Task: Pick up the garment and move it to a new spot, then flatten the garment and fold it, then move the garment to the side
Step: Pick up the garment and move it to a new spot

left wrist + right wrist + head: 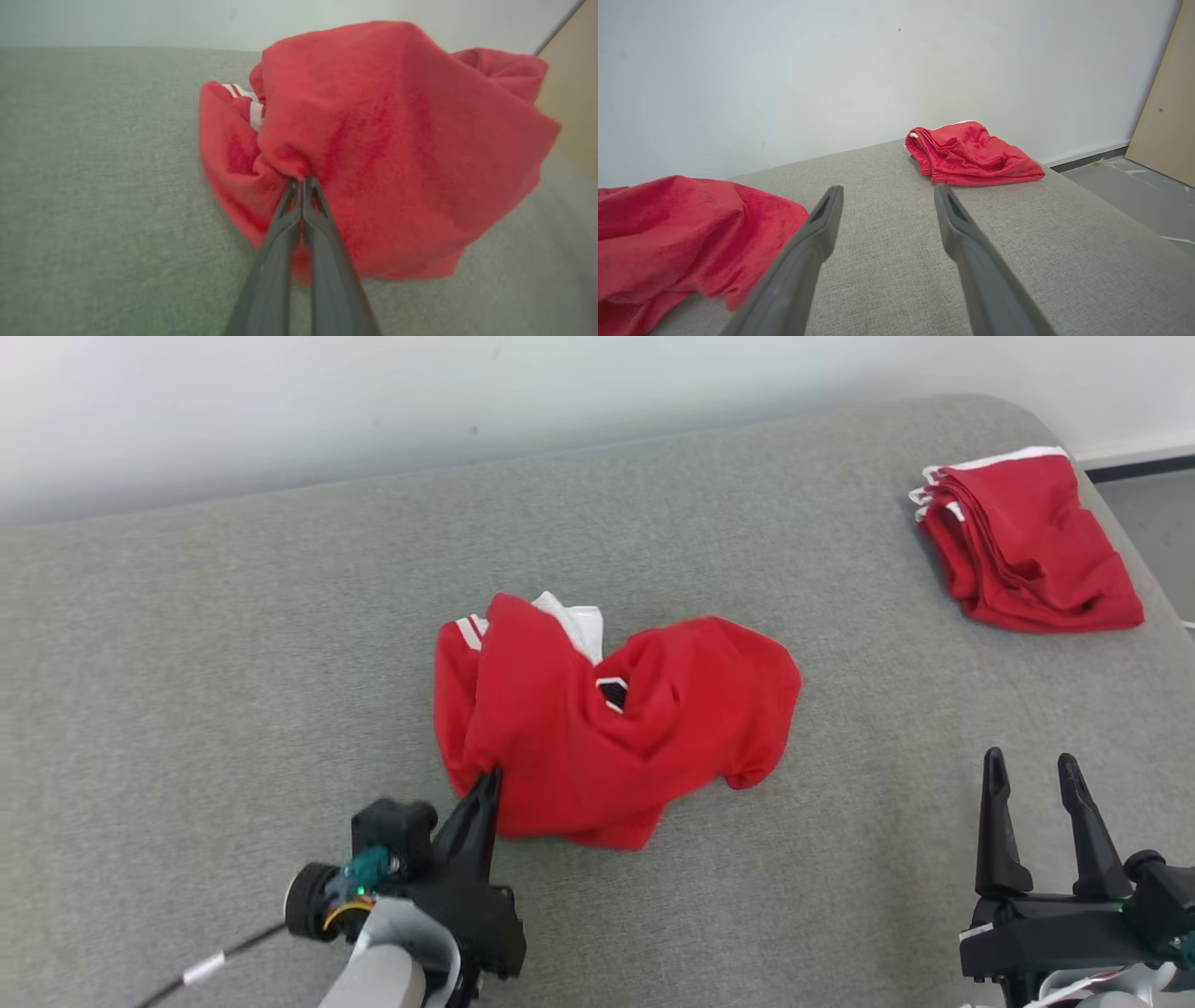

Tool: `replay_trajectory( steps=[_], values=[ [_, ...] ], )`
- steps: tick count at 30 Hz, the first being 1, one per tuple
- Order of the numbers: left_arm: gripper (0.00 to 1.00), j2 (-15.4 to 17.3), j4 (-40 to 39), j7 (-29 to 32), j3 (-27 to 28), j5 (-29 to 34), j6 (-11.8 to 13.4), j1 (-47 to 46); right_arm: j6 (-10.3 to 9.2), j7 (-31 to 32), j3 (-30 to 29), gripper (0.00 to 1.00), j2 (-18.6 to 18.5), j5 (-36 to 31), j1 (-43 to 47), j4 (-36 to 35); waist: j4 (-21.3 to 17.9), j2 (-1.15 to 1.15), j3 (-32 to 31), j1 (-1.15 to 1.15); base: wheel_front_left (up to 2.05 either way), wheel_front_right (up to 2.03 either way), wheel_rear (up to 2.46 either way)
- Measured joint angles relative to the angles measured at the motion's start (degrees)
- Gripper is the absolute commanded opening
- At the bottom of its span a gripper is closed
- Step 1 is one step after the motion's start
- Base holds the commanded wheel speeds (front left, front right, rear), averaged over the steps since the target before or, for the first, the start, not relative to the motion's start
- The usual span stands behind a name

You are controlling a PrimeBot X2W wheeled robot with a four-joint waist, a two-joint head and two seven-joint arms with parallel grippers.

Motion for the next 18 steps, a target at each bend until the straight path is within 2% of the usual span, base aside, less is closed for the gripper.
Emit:
replay_trajectory(
  steps=[1, 2, 3, 10, 18],
  values=[
    [0.16, 0.0, 0.0, 0.0, 0.0, 0.0, 0.0, 0.0, 0.0, 0.0, 0.0, 1.0, 0.0, 0.0, 0.0, 0.0, 0.0, 0.0, 0.0, 0.0, 0.0, 0.0, 0.0],
    [0.5, -0.02, 0.08, -0.87, -0.04, -0.02, 0.08, 0.54, 0.0, 0.0, 0.36, 1.0, -0.16, 0.01, 0.05, 0.02, 0.24, 0.0, -0.16, 0.0, 0.0, 0.0, 0.0],
    [1.0, 0.03, 0.07, -1.63, -0.22, 0.01, 0.05, 0.7, 0.0, 0.0, 0.52, 1.0, -0.31, 0.04, 0.1, 0.05, 0.52, 0.0, -0.35, 0.0, 0.0, 0.0, 0.0],
    [1.0, 1.0, -2.52, -5.98, 0.71, 1.0, 0.08, 1.02, 0.0, 0.0, 1.36, 1.0, -1.2, 0.31, 1.11, -0.08, 2.9, 0.0, -2.53, 0.0, 0.0, 0.0, 0.0],
    [1.0, 4.94, -10.9, -6.98, 7.4, 2.56, 2.01, 5.11, 0.0, 0.0, 2.91, 1.0, -1.72, 0.31, 2.23, -0.7, 6.29, 0.0, -5.68, 0.0, 0.0, 0.0, 0.0]
  ],
)
